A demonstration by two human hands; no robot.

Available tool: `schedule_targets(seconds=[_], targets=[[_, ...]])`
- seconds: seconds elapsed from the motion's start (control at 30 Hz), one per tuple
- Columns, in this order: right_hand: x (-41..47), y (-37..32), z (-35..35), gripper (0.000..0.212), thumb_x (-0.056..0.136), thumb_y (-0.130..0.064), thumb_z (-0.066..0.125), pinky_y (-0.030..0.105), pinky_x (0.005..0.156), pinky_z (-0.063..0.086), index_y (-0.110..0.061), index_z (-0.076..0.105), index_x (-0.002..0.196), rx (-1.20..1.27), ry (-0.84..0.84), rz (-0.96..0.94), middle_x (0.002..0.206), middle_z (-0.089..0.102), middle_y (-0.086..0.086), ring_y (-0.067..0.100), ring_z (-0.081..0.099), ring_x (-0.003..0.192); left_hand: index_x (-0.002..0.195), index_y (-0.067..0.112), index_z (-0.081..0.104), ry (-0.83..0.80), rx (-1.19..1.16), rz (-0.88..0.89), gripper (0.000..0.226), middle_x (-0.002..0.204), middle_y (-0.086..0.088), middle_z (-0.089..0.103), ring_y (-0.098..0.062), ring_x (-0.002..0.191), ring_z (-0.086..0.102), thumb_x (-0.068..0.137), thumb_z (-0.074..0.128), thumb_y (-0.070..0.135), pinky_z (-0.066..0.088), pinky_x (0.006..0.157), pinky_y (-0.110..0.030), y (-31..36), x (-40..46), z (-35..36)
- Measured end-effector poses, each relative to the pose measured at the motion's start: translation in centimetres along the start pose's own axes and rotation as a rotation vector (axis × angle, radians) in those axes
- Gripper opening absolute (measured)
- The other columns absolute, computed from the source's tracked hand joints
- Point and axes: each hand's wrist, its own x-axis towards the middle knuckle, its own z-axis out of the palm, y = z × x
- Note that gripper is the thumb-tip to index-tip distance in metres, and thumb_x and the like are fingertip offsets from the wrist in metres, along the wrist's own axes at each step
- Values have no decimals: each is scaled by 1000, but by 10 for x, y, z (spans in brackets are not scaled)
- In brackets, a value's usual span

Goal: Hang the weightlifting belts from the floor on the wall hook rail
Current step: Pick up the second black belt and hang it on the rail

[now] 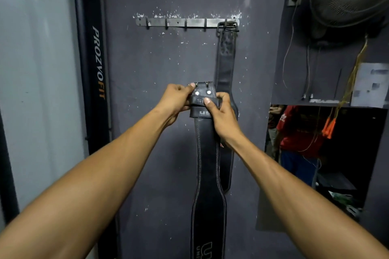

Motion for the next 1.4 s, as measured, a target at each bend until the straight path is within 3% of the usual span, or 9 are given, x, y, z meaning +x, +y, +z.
schedule_targets(seconds=[0.13,0.27,0.4,0.5,0.57,0.7,0.87,1.07,1.4], targets=[[27,3,10,35,94,-60,60,12,80,50,-44,48,124,32,83,-12,114,70,-11,-5,69,97,78,9,61,23,90,105,21,76,-10,68,-23,73,67,99,64,15,63,77,-38,-3,30,1],[64,3,13,42,104,-52,51,7,80,43,-33,48,141,-22,87,-71,110,61,-28,-9,62,100,98,11,63,-21,90,219,3,83,-7,74,-24,85,71,99,63,14,59,94,-52,-5,61,1],[101,5,19,50,105,-48,52,-7,75,37,-33,41,151,-103,108,-167,97,53,-55,-33,54,92,145,19,38,-26,14,243,56,107,-15,75,-25,99,74,97,67,17,58,92,-40,-6,105,-5],[130,6,27,54,106,-42,52,5,100,37,-29,37,156,-139,115,-217,141,56,-30,-20,52,118,108,7,60,-56,-32,304,10,74,1,75,-11,69,72,99,62,10,59,73,-32,-6,140,-5],[151,9,31,55,106,-42,52,22,112,38,-29,36,158,-145,120,-226,153,51,-16,3,48,136,91,5,60,-84,-22,334,12,64,5,70,-9,60,68,101,59,12,58,65,-29,-4,158,-6],[189,11,40,37,106,-44,51,26,101,43,-34,50,142,-145,203,-220,122,58,-29,2,58,116,85,17,63,-41,258,431,26,91,-21,69,-40,95,68,104,52,31,59,88,-50,0,208,-8],[241,6,54,15,108,-39,46,28,76,43,-29,58,111,-198,299,-209,94,63,-18,10,61,91,86,-2,59,83,322,504,44,82,-15,64,-28,78,56,106,45,35,45,73,-36,15,260,0],[293,-11,59,31,108,-42,42,30,82,40,-22,61,123,-248,324,-215,108,66,-6,15,60,100,111,2,59,125,325,523,45,114,-21,66,-37,110,59,107,38,42,38,77,-35,40,304,21],[351,-27,48,25,104,-21,48,34,75,44,-8,69,100,-53,289,-41,95,67,10,22,58,87,122,1,67,77,403,368,41,130,-21,66,-38,119,62,107,41,30,48,95,-33,75,367,38]])
